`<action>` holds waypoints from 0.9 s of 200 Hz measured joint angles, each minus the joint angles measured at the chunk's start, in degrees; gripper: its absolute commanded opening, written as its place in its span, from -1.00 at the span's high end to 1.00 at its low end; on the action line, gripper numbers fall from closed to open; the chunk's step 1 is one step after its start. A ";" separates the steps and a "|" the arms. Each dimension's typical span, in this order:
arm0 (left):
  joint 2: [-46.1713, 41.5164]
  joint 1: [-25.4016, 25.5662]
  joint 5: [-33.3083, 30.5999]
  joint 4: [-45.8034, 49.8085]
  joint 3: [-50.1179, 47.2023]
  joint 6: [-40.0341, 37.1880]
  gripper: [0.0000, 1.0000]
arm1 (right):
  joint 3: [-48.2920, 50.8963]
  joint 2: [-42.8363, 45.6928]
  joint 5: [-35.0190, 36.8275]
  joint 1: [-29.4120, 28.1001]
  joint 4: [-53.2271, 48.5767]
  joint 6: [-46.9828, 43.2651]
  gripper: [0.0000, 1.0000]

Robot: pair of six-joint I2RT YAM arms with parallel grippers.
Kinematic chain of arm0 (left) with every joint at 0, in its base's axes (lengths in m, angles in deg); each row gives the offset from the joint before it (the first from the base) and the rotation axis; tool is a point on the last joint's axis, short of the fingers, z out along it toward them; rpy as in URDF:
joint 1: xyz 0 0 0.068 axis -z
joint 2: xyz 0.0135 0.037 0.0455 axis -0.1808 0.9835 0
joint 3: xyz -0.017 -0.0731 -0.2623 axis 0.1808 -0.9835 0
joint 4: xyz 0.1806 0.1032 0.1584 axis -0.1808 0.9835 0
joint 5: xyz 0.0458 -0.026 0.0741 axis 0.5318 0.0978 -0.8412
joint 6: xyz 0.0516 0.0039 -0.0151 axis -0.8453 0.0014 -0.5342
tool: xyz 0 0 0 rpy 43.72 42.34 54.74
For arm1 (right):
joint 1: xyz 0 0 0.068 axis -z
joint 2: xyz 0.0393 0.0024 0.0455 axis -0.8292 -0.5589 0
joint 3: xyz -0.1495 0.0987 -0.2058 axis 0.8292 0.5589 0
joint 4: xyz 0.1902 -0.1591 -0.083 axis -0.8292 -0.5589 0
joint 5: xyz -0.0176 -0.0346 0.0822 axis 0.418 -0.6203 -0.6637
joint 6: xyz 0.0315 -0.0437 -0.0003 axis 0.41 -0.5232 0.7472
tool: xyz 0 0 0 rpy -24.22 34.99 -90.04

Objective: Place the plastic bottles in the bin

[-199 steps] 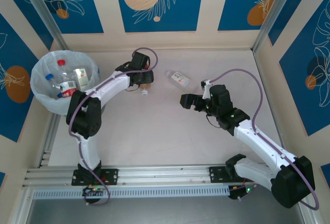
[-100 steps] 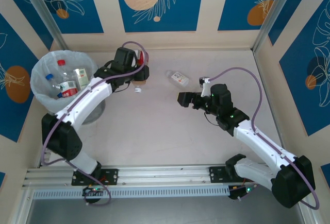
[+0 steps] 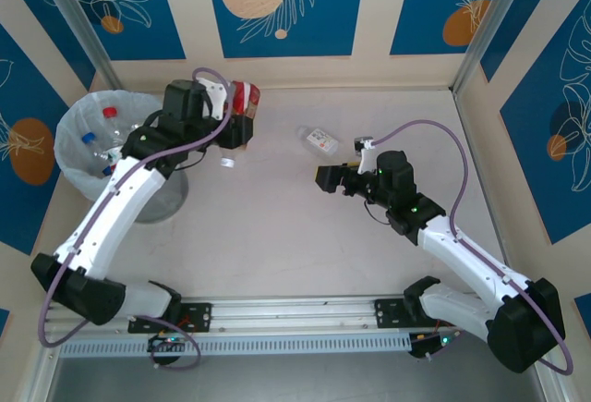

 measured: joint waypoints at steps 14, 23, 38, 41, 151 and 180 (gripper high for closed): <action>-1.66 -1.07 -1.31 1.51 0.81 -2.64 -0.15 | 0.00 0.00 -0.02 0.00 0.02 -0.20 -0.99; -3.13 -2.60 -1.29 1.95 0.79 -4.42 -0.15 | 0.02 0.00 0.00 0.00 0.02 -0.39 -0.99; -6.01 -6.95 -0.52 1.99 0.70 -7.17 -0.15 | 0.00 0.00 0.00 0.00 0.02 -0.68 -0.99; -6.56 -7.85 -0.50 1.95 0.70 -7.56 -0.15 | 0.00 0.00 0.00 0.00 0.02 -0.72 -0.99; -5.33 -25.86 -1.66 1.75 2.47 -31.45 -0.11 | 0.02 -1.64 0.02 -0.04 0.37 -1.73 -0.99; -3.26 -31.76 -0.24 1.84 3.13 -34.14 -0.12 | 0.00 -2.40 0.02 -0.04 0.55 -1.73 -0.99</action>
